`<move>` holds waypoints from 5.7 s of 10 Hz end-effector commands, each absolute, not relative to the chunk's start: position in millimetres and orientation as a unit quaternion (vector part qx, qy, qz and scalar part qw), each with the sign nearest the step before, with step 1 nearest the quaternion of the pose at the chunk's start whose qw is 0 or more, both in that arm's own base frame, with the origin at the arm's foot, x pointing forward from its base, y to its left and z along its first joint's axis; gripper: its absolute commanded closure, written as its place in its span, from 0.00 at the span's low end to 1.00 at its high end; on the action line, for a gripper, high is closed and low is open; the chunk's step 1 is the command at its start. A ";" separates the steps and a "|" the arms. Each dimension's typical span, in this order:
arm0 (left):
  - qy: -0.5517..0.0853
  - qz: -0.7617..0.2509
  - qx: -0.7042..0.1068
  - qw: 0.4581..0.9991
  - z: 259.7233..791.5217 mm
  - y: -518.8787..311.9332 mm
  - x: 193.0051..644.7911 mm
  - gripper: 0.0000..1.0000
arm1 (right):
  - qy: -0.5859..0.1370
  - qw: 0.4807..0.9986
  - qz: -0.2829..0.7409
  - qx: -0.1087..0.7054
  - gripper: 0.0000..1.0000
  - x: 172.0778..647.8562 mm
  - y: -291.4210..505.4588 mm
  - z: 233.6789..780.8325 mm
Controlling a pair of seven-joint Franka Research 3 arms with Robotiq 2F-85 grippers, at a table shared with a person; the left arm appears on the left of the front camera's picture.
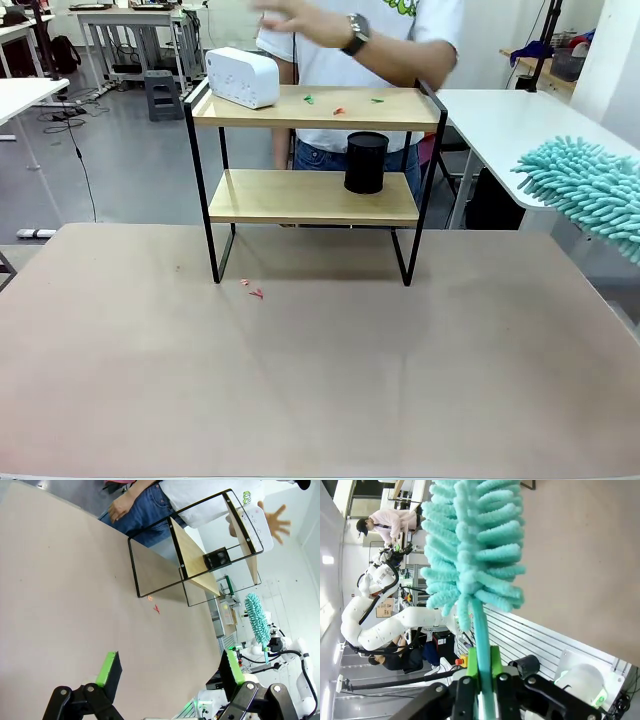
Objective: Clean the shelf.
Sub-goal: Clean the remaining tier of the Shelf with the Duster once objects are removed.
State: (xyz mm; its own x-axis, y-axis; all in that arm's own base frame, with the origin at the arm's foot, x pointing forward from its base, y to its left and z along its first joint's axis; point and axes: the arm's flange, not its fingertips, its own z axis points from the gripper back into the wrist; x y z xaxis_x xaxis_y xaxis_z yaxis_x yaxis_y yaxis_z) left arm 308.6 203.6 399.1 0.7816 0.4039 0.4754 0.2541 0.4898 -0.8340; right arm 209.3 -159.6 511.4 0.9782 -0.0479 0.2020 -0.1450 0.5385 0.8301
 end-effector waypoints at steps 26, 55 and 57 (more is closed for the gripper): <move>-0.339 0.041 -0.508 0.791 398.7 202.0 309.7 0.00 | -0.188 0.975 0.095 0.066 0.88 436.8 154.3 684.4; -0.339 0.041 -0.508 0.791 398.7 202.0 309.7 0.00 | -0.150 0.849 0.021 0.506 0.88 229.8 -143.0 528.6; -0.339 0.041 -0.508 0.791 398.7 202.0 309.7 0.00 | -0.150 0.849 0.021 0.506 0.88 229.8 -143.0 528.6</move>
State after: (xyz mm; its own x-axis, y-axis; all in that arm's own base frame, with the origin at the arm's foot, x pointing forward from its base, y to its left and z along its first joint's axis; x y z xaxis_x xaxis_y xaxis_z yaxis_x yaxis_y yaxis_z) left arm 309.1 203.6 398.1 0.7831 0.4035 0.4732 0.2529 0.4885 -0.8351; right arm 230.6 -137.2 524.6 0.9522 -0.1451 0.2688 -0.1662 0.4925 0.8543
